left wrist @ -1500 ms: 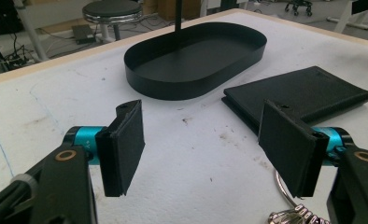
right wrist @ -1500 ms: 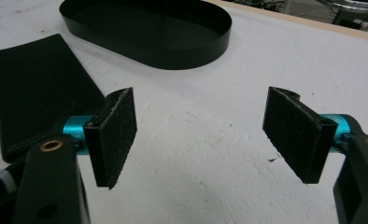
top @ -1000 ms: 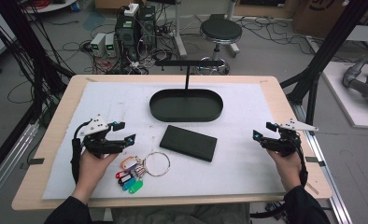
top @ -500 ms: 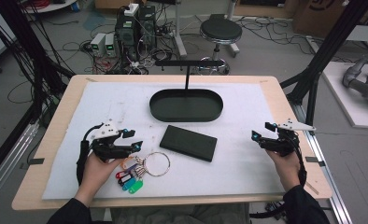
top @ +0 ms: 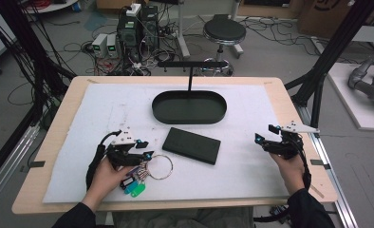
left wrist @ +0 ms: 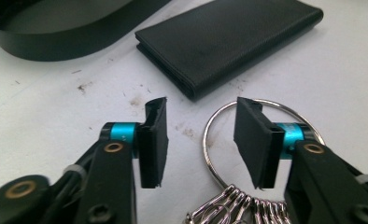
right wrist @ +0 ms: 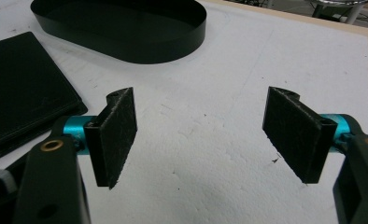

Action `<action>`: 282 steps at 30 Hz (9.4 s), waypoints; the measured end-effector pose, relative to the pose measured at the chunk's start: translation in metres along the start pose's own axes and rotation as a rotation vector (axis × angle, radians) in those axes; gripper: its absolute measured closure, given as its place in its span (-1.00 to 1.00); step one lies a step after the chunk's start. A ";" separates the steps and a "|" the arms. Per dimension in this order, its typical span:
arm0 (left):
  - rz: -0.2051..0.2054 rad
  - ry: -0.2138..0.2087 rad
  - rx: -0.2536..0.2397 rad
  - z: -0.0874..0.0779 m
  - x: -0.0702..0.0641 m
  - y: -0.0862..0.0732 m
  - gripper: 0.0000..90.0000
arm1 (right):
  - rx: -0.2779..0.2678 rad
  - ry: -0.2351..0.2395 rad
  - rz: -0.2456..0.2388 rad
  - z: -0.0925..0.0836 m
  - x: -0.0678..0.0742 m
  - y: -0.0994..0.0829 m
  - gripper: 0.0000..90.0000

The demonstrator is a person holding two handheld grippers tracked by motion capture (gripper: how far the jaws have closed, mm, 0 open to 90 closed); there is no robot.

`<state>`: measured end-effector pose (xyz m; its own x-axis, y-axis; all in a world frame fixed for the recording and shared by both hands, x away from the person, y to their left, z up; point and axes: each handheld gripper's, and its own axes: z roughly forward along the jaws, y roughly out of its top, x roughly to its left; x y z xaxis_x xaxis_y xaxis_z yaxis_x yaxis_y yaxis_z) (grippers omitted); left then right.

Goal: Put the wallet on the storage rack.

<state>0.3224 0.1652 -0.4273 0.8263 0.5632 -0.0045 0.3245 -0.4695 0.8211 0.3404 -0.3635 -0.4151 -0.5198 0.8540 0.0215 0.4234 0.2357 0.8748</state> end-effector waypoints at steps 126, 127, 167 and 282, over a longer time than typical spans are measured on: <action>-0.063 -0.066 0.083 0.044 -0.008 0.032 0.87 | 0.158 0.246 -0.600 0.057 0.127 -0.013 -0.09; -0.063 -0.066 0.084 0.044 -0.008 0.032 0.87 | 0.150 0.230 -0.615 0.056 0.126 -0.013 -0.06; 0.275 -0.028 -0.070 0.047 -0.023 0.043 0.42 | -0.023 0.543 -0.343 0.018 0.088 0.015 0.80; -0.087 0.143 -0.335 -0.073 -0.025 -0.023 -0.43 | -0.118 0.341 -0.295 0.093 0.069 0.109 0.70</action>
<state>0.2605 0.2112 -0.4049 0.7216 0.6920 -0.0225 0.2027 -0.1801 0.9625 0.4192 -0.2356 -0.3635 -0.8282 0.5523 -0.0956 0.1439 0.3744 0.9160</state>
